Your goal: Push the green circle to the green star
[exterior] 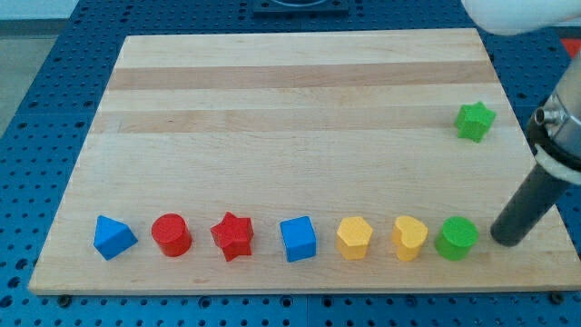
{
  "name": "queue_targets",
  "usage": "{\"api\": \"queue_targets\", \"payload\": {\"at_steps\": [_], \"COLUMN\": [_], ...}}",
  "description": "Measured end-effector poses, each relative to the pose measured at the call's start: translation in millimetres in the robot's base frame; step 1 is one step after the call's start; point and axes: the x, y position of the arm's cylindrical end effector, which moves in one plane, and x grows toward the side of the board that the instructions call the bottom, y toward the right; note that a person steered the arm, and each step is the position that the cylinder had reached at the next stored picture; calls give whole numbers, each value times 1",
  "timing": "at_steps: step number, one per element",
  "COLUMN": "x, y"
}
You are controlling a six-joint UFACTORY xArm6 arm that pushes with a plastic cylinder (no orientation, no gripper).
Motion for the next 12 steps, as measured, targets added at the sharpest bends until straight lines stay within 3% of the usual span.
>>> {"api": "queue_targets", "payload": {"at_steps": [3,8,12], "x": [34,-46,-91], "y": [-72,-81,-30]}}
